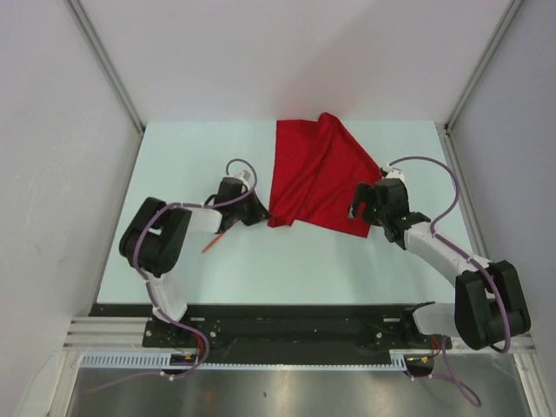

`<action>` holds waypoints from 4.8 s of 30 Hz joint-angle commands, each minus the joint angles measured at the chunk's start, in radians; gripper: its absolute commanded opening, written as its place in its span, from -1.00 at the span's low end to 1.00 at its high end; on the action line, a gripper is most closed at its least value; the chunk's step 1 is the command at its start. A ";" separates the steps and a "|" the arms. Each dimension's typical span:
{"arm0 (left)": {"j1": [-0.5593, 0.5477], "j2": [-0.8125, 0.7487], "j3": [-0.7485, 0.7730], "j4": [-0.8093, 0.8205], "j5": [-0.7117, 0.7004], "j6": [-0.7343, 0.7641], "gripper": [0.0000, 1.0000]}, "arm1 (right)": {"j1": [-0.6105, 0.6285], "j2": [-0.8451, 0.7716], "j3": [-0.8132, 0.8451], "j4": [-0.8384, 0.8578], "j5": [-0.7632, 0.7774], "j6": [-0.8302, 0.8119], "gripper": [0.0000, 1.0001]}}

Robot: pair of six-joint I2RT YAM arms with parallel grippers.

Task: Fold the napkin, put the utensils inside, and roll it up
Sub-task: Flatten the napkin out

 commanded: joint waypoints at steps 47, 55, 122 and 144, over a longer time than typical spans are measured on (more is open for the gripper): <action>0.408 -0.220 0.049 -0.148 -0.029 0.161 -1.00 | 0.148 0.271 0.237 -0.636 0.163 0.181 0.05; 0.511 -0.276 0.009 -0.217 -0.081 0.183 -0.99 | -0.102 0.263 0.433 -0.345 -0.154 0.043 0.47; 0.341 -0.125 0.161 -0.357 -0.125 0.239 -0.99 | -0.444 0.726 0.625 0.120 -0.251 0.123 -0.70; 0.336 -0.128 0.119 -0.311 -0.101 0.232 -0.38 | -0.055 0.407 0.406 -0.110 -0.026 0.049 0.43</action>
